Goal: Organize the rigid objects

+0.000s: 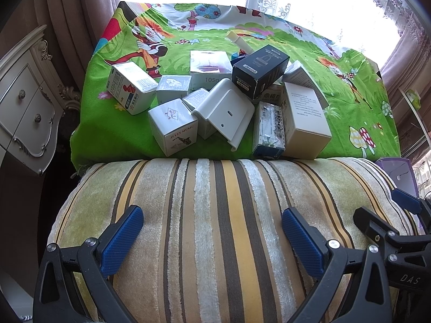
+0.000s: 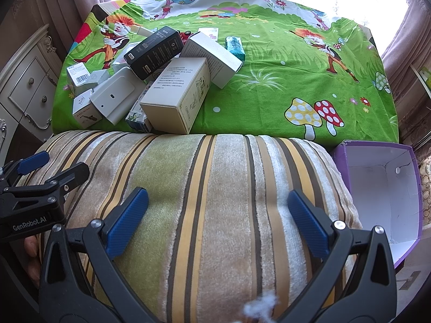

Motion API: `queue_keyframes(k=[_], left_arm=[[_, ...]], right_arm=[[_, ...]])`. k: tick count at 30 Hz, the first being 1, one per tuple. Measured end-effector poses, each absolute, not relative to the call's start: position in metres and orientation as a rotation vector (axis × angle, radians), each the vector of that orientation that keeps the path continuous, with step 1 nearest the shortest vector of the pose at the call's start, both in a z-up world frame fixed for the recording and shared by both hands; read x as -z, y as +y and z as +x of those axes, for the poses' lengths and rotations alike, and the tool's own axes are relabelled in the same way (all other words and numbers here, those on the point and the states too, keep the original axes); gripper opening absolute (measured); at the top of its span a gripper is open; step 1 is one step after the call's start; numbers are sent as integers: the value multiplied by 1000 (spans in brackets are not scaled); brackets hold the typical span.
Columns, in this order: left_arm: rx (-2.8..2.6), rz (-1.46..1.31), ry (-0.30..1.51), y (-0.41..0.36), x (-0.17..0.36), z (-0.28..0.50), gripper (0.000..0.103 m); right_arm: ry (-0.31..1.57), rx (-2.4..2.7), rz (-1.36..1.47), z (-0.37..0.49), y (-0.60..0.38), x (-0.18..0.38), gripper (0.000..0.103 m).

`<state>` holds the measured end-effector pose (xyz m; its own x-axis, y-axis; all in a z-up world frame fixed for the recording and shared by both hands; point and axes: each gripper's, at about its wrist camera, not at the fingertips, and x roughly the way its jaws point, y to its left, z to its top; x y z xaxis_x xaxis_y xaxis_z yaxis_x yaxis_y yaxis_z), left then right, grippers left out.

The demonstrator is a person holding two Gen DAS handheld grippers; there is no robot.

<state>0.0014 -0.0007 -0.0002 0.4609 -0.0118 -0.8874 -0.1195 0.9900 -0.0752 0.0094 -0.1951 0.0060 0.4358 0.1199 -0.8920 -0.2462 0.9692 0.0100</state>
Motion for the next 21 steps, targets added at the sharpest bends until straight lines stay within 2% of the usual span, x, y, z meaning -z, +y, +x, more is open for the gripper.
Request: queue_keyframes(k=[9, 15, 21], left_arm=[[-20, -174, 1076, 7, -2, -1, 103], [41, -208, 1041, 10, -13, 0, 103], [115, -114, 967, 5, -38, 27, 96]], right_arm=[[1198, -343, -108, 26, -200, -11, 103], [1163, -412, 50, 46, -207, -24, 103], [1090, -451, 59, 73, -203, -35, 103]])
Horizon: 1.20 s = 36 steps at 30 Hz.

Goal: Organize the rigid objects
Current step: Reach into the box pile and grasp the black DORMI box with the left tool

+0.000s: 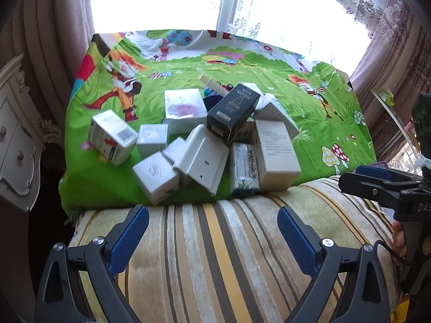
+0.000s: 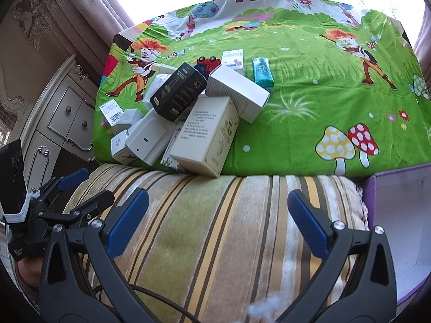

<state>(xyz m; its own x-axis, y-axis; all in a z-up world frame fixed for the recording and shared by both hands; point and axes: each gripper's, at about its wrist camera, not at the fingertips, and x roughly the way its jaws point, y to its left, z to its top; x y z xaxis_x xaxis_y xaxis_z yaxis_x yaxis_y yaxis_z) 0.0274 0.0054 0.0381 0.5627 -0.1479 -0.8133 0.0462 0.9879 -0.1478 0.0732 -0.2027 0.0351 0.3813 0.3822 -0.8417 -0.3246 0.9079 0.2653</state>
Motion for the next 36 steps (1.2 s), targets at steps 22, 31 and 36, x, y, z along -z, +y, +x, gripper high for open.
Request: queue_keyframes(k=[22, 31, 36], left_arm=[[272, 65, 1010, -21, -13, 155, 53], [305, 9, 989, -18, -10, 152, 44], [304, -14, 976, -16, -12, 145, 43]], right_arm=[[1253, -379, 445, 200, -197, 5, 103], [1291, -320, 493, 220, -192, 18, 103], [1295, -295, 499, 228, -189, 26, 103]])
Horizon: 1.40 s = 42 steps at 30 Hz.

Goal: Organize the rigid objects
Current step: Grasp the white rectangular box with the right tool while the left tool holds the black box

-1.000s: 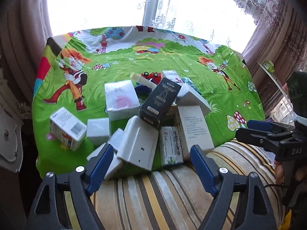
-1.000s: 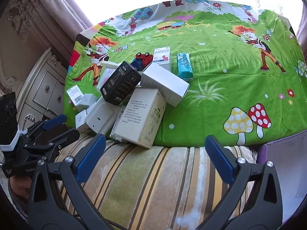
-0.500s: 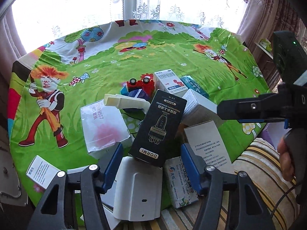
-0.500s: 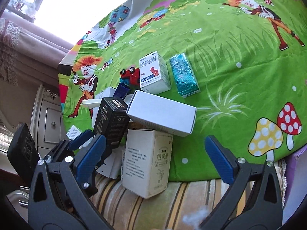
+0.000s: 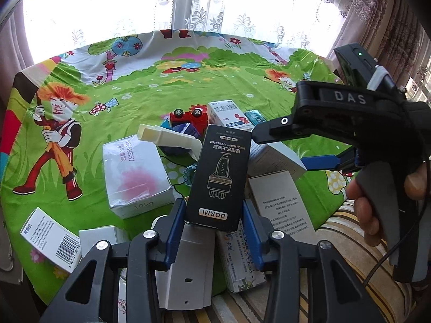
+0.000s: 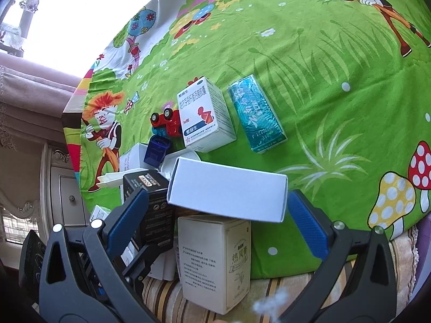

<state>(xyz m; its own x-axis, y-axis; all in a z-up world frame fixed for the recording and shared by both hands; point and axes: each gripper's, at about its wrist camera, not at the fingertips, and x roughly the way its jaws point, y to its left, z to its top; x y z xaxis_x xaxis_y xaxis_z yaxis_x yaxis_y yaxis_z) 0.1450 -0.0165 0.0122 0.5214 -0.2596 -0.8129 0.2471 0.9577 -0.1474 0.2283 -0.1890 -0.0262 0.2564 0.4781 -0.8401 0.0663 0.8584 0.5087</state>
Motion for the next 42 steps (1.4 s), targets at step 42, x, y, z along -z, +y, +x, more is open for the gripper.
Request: queue_keyframes(k=[42], left_arm=[[184, -278, 788, 19, -45, 77, 41]], right_arm=[[1413, -72, 271, 263, -134, 35, 97]])
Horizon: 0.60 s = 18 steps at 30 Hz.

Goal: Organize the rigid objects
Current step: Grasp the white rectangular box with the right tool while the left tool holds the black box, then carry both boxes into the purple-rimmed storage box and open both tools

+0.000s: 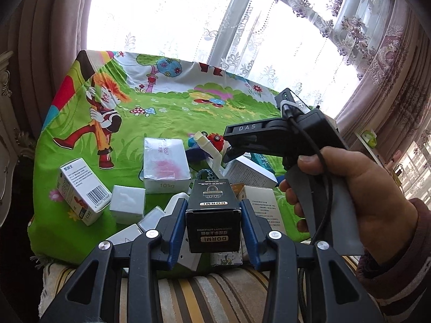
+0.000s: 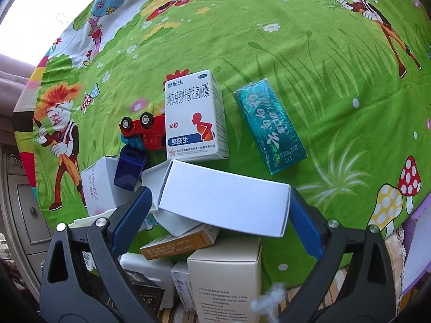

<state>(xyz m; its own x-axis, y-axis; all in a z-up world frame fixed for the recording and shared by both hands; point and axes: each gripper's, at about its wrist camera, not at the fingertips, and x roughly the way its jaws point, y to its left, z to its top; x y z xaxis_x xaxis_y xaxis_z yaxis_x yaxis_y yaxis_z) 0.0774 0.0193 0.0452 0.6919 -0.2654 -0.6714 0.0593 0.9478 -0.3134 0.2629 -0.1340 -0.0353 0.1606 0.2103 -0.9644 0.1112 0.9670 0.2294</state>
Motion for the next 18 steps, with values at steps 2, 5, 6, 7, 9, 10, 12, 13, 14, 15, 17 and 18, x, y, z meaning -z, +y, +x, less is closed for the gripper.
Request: queue_keyframes(k=[2, 5, 6, 7, 9, 10, 12, 13, 14, 15, 17, 18], left_arm=[[189, -278, 781, 19, -47, 76, 40], [193, -275, 778, 17, -48, 73, 40], [194, -272, 778, 15, -48, 72, 40], [195, -268, 777, 13, -49, 71, 40], [201, -262, 772, 8, -51, 69, 40], [207, -259, 770, 5, -52, 68, 40], [219, -253, 767, -2, -54, 66, 40], [226, -249, 768, -6, -55, 65, 40], [234, -247, 770, -10, -56, 65, 40], [242, -246, 771, -14, -57, 64, 40], [255, -242, 772, -22, -59, 62, 40], [261, -238, 771, -26, -61, 61, 40]], right_arm=[[1400, -78, 275, 260, -137, 35, 91], [1346, -111, 292, 256, -144, 26, 91], [1322, -119, 301, 255, -148, 21, 91], [1294, -125, 316, 251, -154, 15, 91], [1241, -144, 333, 245, -167, 3, 91], [1212, -151, 334, 239, -174, -4, 91], [1155, -155, 320, 227, -187, -18, 91], [1131, -157, 311, 220, -194, -22, 91], [1113, -158, 302, 212, -201, -27, 91], [1099, -159, 295, 206, -208, -30, 91], [1073, -172, 283, 191, -225, -36, 91], [1061, -178, 280, 184, -233, -38, 91]])
